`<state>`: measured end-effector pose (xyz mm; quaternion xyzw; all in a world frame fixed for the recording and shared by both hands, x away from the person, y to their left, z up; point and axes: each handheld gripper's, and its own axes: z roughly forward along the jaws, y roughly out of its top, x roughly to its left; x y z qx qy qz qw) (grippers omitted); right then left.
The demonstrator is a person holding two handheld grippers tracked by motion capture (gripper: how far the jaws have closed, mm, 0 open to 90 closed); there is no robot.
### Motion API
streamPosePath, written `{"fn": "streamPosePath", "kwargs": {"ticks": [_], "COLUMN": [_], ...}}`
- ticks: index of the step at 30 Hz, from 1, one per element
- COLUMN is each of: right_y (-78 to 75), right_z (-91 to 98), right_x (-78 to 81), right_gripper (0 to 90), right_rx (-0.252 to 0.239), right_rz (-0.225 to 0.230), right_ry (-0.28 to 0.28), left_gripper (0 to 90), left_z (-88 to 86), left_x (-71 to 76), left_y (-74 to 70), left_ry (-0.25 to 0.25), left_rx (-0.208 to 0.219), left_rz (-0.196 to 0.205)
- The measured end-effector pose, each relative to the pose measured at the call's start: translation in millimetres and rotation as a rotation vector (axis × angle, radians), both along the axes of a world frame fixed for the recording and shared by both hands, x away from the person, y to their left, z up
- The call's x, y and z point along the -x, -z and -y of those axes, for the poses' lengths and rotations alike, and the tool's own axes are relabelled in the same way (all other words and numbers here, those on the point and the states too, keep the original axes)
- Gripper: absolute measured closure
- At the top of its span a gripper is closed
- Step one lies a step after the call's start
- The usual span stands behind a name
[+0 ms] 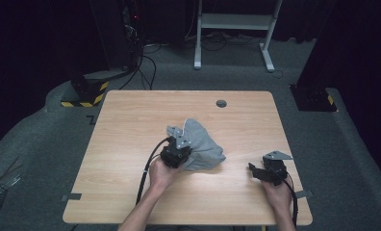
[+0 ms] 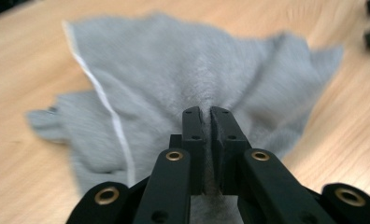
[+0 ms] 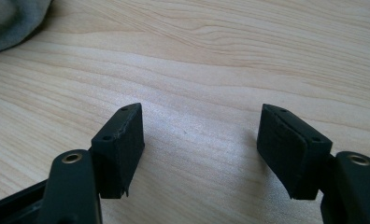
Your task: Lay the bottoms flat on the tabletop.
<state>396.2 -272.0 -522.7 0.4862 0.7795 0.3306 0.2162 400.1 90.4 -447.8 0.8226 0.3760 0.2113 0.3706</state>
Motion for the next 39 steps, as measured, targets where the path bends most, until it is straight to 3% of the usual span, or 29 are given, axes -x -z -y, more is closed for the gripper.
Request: {"fn": "streamPosePath", "kwargs": {"ticks": [3, 6, 9, 12, 15, 19, 22, 26, 28, 31, 36, 37, 39], "right_y": [0.0, 0.0, 0.0, -0.1, -0.6, -5.2, -9.9, -9.5, -6.6, 0.3, -3.0, -3.0, -0.7], "right_z": [0.0, 0.0, 0.0, -0.6, -5.8, -26.8, -49.8, -83.2, -99.2, -121.8, -142.6, -144.7, -150.1], "right_x": [0.0, 0.0, 0.0, 0.4, 4.4, 13.3, 14.7, 7.9, 6.3, 0.2, -8.1, -8.8, -11.2], "right_gripper": [31.9, 31.9, 32.1, 34.8, 46.5, 55.2, 56.3, 54.9, 54.5, 51.4, 50.8, 52.4, 66.8], "right_rx": [0.0, 0.0, 0.001, 0.001, -0.004, -0.068, -0.115, -0.139, -0.158, -0.158, -0.201, -0.197, -0.202], "right_rz": [0.0, 0.0, 0.001, 0.001, 0.011, 0.012, 0.012, -0.026, -0.025, -0.071, -0.09, -0.091, -0.114], "right_ry": [0.0, 0.0, -0.002, -0.01, -0.024, -0.133, -0.218, -0.328, -0.361, -0.395, -0.419, -0.418, -0.44], "left_gripper": [84.9, 85.0, 85.0, 85.0, 85.0, 84.9, 84.9, 85.0, 84.9, 84.9, 84.9, 84.9, 84.9], "left_z": [-16.9, -34.8, -51.0, -59.5, -60.0, -59.7, -60.7, -56.7, -56.6, -58.1, -56.9, -56.1, -56.3], "left_x": [-1.0, -1.6, -4.3, -7.9, -10.8, -13.2, -16.4, -16.3, -15.5, -14.8, -14.0, -12.8, -11.6], "left_y": [-15.7, -19.9, -11.2, 0.4, 8.8, 14.4, 18.5, 20.7, 22.0, 23.8, 24.2, 23.8, 23.5], "left_ry": [-0.042, -0.09, -0.136, -0.161, -0.161, -0.159, -0.165, -0.146, -0.142, -0.143, -0.133, -0.13, -0.125], "left_rx": [0.038, 0.066, 0.085, 0.074, 0.046, 0.023, 0.026, 0.009, 0.012, 0.029, 0.028, 0.029, 0.035], "left_rz": [0.032, 0.044, 0.017, -0.016, -0.028, -0.032, -0.048, -0.053, -0.049, -0.054, -0.059, -0.053, -0.048]}}
